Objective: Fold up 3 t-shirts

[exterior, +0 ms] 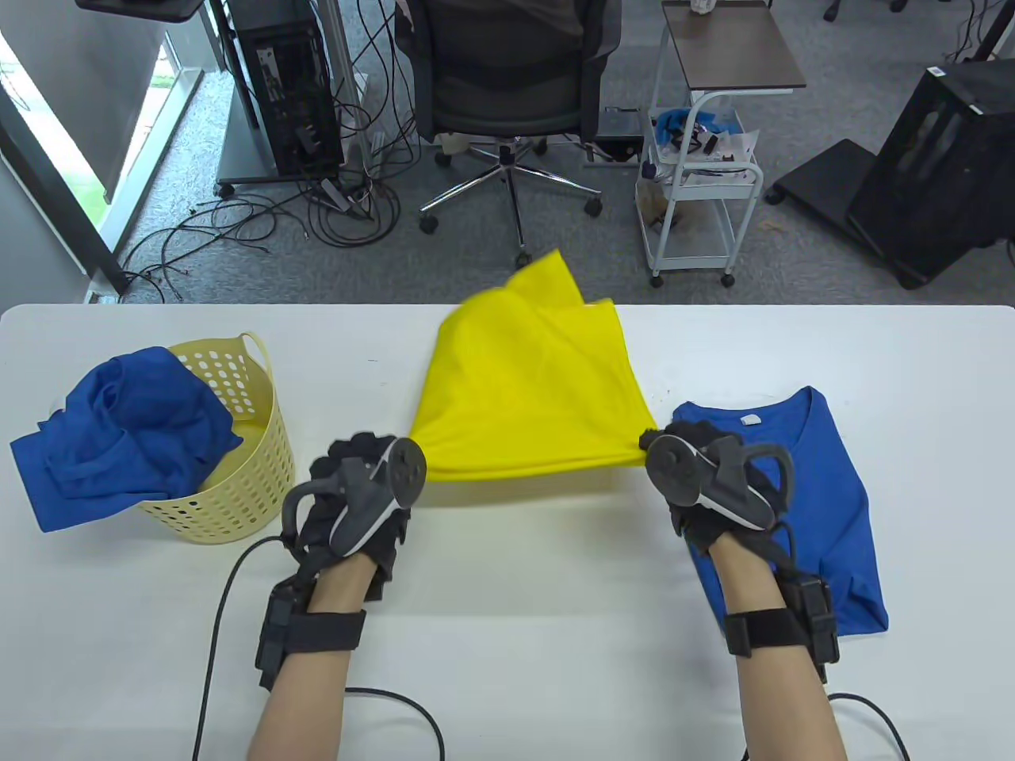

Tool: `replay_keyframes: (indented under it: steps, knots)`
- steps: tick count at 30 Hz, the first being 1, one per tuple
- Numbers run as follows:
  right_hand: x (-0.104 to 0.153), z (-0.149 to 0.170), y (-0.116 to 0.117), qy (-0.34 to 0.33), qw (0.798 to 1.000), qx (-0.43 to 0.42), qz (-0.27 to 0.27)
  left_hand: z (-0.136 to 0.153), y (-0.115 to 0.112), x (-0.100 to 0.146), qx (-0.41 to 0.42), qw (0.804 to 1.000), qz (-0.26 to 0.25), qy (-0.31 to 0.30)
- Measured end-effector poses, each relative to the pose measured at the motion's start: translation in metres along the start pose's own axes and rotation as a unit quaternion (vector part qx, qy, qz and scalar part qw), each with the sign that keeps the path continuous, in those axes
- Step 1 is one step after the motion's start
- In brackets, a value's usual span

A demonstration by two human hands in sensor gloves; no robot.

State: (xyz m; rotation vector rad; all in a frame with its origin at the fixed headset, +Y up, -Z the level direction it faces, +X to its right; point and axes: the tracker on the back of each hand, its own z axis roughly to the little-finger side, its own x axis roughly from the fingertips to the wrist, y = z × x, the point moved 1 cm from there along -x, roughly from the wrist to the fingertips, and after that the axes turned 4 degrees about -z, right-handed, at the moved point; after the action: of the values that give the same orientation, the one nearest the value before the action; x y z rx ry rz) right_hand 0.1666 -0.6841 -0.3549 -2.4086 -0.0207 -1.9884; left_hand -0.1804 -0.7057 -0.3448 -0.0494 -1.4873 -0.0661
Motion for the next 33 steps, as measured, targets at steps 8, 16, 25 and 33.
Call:
replay_keyframes:
  steps: [8,16,25,33]
  knots:
    - [0.029,0.006,0.026,-0.008,0.99,-0.053,-0.13,0.012,0.0,0.028,0.047,0.993,0.104,-0.04]
    - [0.084,0.001,-0.037,-0.011,0.996,-0.042,-0.075,0.021,0.065,0.079,0.061,0.995,0.068,-0.032]
    - [0.114,-0.005,-0.111,-0.004,0.999,-0.015,0.046,0.026,0.137,0.097,0.086,0.996,-0.007,-0.01]
    - [0.046,-0.006,-0.072,0.018,1.0,0.02,-0.011,0.014,0.093,0.029,0.052,0.997,0.052,0.026]
